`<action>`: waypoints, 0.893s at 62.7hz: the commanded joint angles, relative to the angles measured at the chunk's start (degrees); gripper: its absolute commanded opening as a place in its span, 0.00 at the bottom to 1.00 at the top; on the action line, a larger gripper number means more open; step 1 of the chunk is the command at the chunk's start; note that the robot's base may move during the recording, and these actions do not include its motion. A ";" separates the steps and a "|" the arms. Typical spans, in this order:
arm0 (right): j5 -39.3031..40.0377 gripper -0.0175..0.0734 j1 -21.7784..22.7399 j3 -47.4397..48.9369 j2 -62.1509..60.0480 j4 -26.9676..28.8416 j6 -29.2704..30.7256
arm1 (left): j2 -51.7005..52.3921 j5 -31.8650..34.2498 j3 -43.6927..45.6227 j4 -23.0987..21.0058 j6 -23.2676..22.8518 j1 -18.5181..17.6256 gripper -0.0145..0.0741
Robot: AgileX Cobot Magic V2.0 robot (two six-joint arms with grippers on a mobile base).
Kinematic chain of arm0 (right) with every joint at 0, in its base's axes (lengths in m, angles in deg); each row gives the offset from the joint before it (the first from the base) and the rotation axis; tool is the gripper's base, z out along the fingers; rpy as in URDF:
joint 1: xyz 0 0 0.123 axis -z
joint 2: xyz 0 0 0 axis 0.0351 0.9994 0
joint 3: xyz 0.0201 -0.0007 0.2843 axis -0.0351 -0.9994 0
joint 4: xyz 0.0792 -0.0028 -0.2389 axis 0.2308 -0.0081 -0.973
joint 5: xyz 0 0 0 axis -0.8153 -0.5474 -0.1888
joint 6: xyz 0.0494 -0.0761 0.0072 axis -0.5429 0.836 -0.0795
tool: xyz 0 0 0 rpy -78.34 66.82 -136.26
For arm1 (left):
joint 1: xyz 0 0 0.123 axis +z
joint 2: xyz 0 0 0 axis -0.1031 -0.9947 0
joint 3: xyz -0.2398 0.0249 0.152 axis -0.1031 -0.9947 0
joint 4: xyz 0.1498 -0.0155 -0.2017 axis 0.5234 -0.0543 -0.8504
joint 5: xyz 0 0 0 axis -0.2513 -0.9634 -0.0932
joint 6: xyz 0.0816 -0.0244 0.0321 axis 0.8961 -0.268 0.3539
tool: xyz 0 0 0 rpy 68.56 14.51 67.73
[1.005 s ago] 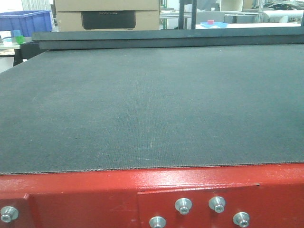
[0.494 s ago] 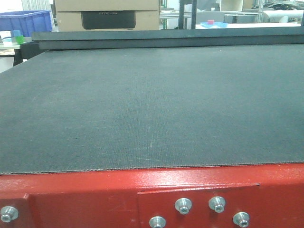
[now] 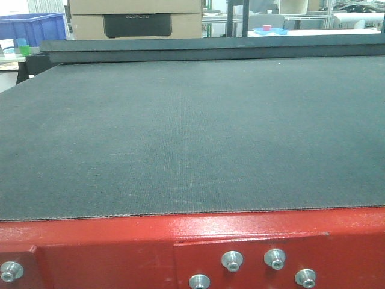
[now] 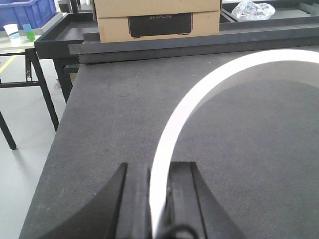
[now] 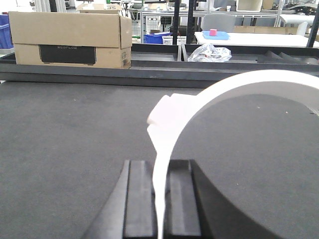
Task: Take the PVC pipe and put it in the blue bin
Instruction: 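Hold both pipe pieces raised while the base starts backing away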
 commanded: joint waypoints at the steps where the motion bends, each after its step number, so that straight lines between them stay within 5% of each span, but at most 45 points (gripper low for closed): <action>1: 1.19 0.01 -0.01 -0.06 -0.31 0.05 0.17 | 0.52 1.68 0.15 -0.13 -0.11 -0.27 0.04; 56: 1.19 0.01 -0.01 -0.06 -0.31 0.05 0.17 | 0.52 1.68 0.15 -0.13 -0.11 -0.27 0.04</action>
